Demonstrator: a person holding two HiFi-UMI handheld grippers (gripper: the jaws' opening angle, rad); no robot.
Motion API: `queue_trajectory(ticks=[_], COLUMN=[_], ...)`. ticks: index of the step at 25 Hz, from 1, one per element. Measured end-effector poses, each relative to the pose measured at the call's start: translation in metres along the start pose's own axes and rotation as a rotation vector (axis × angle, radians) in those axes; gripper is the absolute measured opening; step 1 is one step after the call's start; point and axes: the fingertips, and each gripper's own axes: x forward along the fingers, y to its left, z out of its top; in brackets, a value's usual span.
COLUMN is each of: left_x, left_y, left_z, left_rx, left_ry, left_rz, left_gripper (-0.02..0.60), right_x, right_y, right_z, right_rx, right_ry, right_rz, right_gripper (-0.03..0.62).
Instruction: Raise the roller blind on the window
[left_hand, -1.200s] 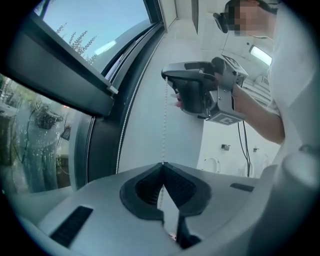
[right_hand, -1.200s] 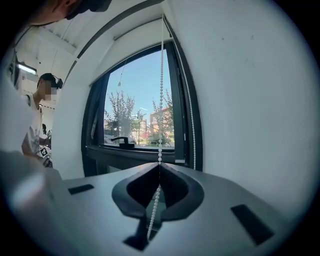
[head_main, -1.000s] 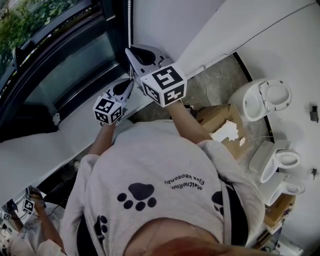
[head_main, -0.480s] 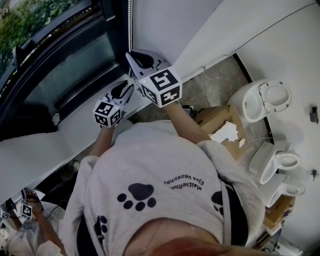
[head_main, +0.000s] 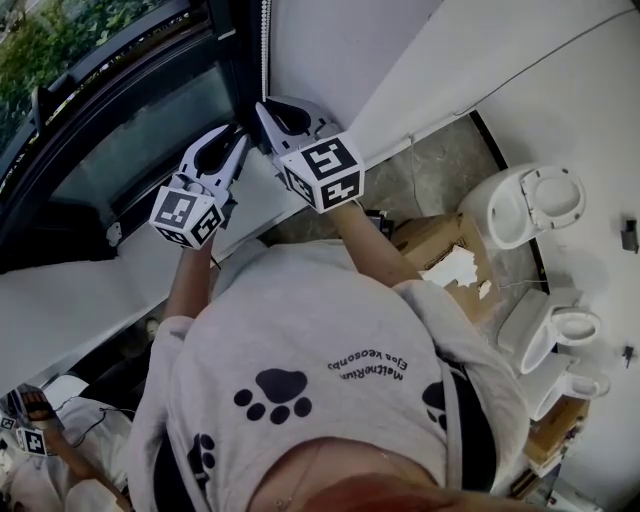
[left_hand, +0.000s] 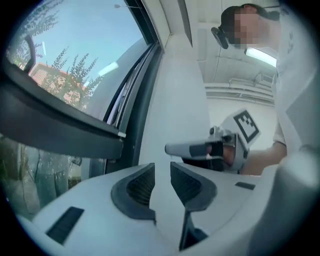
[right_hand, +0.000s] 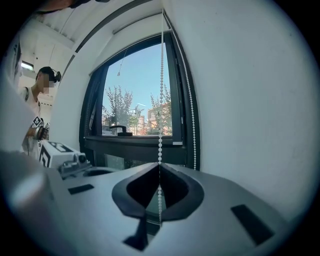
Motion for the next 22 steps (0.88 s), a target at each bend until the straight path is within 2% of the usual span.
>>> queue_trajectory(ticks=[9,14,19,22], left_x=[0.014,0.037,0.056,0.064], left_y=[-0.018,-0.03,-0.036,-0.035], left_z=[0.117,0.153,0.177,0.186], left_rx=[0.089,0.127,0.143,0.152], left_ry=[-0.048,-0.043,-0.047,-0.061], left_rz=[-0.076,-0.131,-0.153,-0.149], left_gripper=[0.094,0.094,0.094,0.044], right_x=[0.0,-0.001,0.0,0.0], right_y=[0.0,0.001,0.004,0.006], right_z=[0.0,-0.001,0.0,0.0], right_rx=[-0.002,-0.003,-0.004,-0.004], right_ry=[-0.002,0.002,0.003,0.002], right_rz=[-0.012,-0.01,-0.005,-0.004], right_gripper=[0.009,0.009,0.009,0.009])
